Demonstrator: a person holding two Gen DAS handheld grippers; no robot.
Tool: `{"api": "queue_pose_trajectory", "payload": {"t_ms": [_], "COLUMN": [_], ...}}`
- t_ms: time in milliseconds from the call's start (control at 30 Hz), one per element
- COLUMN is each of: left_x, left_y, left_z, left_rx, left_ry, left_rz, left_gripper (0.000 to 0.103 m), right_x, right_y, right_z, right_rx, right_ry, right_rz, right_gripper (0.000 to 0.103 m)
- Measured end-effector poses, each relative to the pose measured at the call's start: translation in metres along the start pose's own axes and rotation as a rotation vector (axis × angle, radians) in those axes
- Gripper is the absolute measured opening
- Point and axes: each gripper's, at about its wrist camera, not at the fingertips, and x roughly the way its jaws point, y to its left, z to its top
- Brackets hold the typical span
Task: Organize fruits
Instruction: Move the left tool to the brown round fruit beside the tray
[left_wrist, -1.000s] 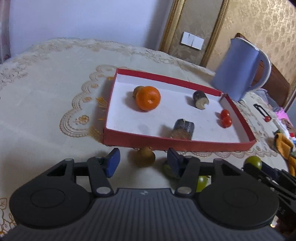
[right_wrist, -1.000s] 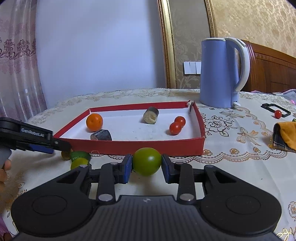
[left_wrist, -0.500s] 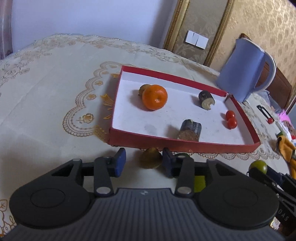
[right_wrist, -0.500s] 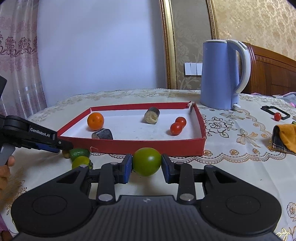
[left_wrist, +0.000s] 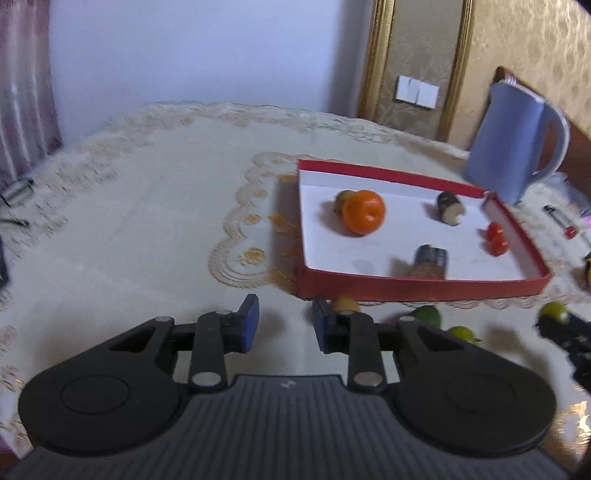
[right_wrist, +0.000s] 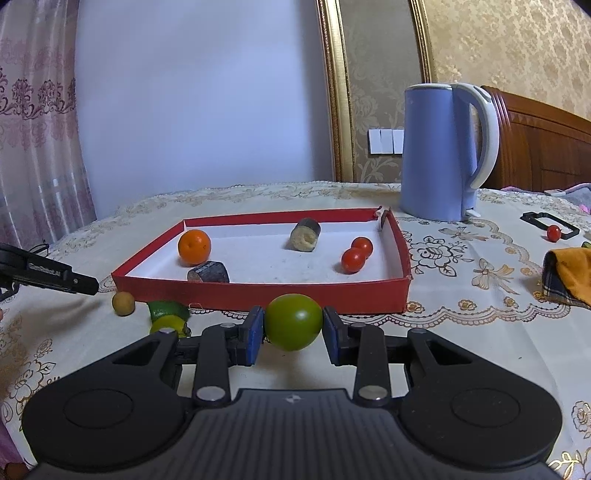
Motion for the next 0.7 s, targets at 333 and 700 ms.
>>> {"api": "queue_pose_trajectory", "payload": {"t_ms": [333,700], "left_x": [0.014,0.031], "left_y": [-0.032,-0.048], "left_z": [-0.005,0.002], "left_rx": [0.109,0.106], "left_ry": [0.014,0.047], "left_rz": [-0.072,-0.143], "left_gripper": [0.028,0.030], "right_x": [0.001,0.003], "right_y": [0.002,0.001], "right_z": [0.000,-0.001], "right_rx": [-0.006,-0.002], "right_ry": [0.005,0.011], "right_rz": [0.002,0.004], "right_gripper": [0.034,0.034]}}
